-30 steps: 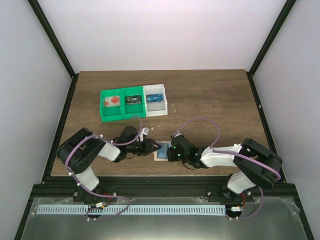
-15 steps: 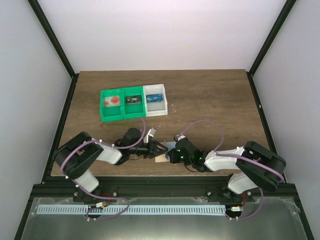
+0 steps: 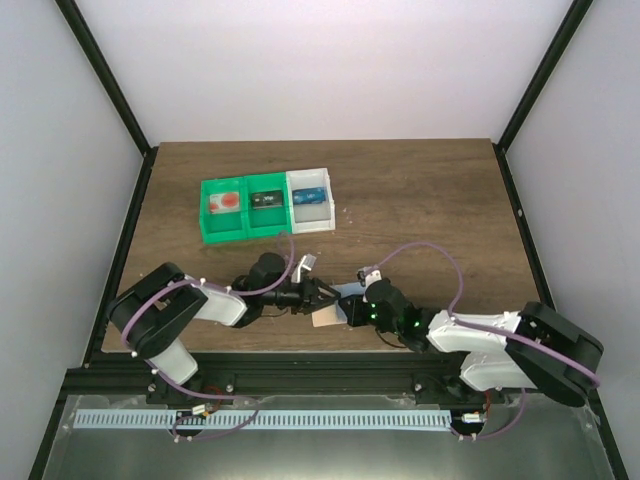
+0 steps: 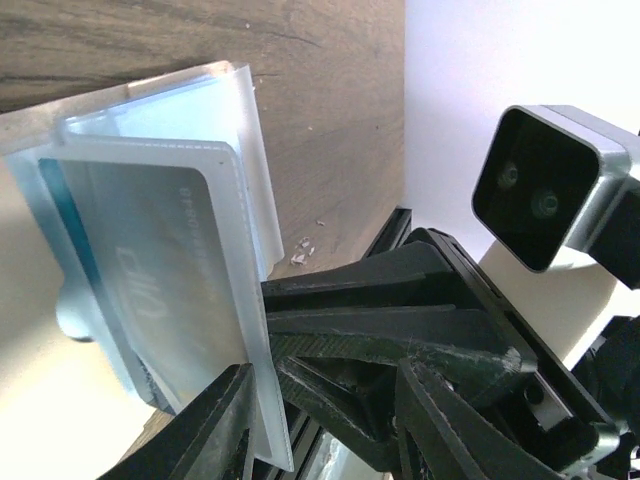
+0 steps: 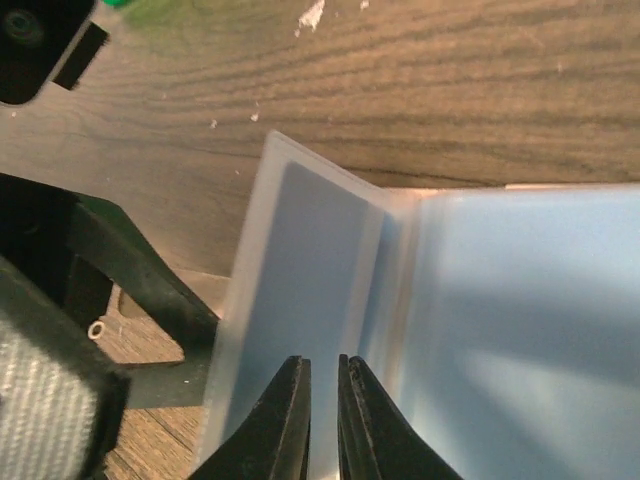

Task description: Take the credit cards out of the card holder

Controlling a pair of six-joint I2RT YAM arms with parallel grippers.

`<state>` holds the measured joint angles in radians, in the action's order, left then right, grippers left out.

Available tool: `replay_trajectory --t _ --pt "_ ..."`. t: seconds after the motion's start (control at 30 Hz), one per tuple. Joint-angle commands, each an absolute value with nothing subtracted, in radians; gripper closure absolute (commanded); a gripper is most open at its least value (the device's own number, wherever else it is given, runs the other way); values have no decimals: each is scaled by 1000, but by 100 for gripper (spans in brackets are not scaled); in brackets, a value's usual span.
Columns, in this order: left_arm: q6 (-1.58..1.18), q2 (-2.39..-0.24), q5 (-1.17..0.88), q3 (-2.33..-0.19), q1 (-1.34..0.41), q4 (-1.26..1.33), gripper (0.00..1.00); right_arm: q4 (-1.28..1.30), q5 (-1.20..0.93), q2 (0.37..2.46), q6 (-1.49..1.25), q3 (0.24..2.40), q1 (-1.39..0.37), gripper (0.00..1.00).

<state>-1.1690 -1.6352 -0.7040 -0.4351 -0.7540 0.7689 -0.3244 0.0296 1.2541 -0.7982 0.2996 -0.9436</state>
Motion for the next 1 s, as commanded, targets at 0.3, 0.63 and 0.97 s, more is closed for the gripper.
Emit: replay_trajectory --t 0.3,0.63,0.97 --pt "-1135 -1694 -693 -525 -777 740 59 -105 83 1004 -693 270 -791 83" --pt "-1110 -1732 -660 -602 -822 709 60 -51 42 858 -705 228 -739 81" --pt "-1030 -1686 -589 -579 -815 564 59 -91 -26 903 -696 230 -739 61"
